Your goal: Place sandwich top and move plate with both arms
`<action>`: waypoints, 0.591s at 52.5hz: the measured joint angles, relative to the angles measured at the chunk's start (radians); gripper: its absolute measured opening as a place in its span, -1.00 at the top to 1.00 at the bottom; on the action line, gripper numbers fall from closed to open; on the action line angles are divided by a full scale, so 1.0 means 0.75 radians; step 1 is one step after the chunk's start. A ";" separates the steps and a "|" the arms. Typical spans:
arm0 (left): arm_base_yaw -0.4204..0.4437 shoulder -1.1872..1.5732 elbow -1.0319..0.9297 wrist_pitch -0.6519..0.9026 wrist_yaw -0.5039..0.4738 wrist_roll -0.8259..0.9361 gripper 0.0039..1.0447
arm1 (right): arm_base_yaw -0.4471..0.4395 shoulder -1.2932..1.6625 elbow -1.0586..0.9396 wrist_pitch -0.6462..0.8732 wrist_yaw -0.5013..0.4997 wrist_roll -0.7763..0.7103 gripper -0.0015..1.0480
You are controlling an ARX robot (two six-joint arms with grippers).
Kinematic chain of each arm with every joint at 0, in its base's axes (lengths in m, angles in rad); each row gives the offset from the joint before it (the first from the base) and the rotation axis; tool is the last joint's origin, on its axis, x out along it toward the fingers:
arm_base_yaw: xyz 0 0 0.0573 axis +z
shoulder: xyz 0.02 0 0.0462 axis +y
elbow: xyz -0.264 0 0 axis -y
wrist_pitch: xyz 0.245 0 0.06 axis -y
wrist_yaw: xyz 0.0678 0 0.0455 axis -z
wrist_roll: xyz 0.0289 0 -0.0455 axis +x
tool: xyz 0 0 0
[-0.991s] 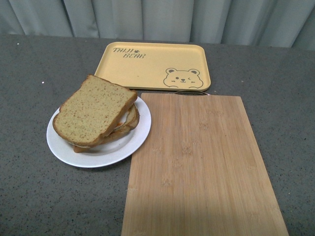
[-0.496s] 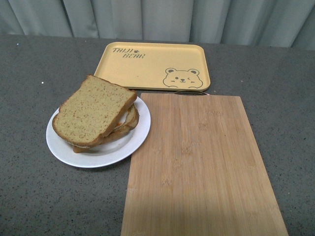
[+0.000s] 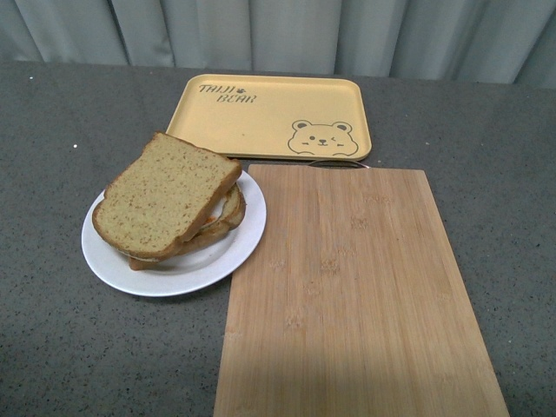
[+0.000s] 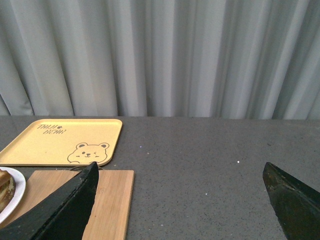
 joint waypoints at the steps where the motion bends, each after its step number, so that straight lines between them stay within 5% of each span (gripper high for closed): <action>1: 0.004 0.055 0.005 0.036 0.020 -0.033 -0.88 | 0.000 0.000 0.000 0.000 0.000 0.000 -0.81; 18: 0.005 1.104 0.144 0.651 0.267 -0.450 -0.88 | 0.000 0.000 0.000 0.000 0.000 0.000 -0.82; 31: -0.004 1.623 0.274 0.765 0.320 -0.561 -0.88 | 0.000 0.000 0.000 0.000 0.000 0.000 -0.82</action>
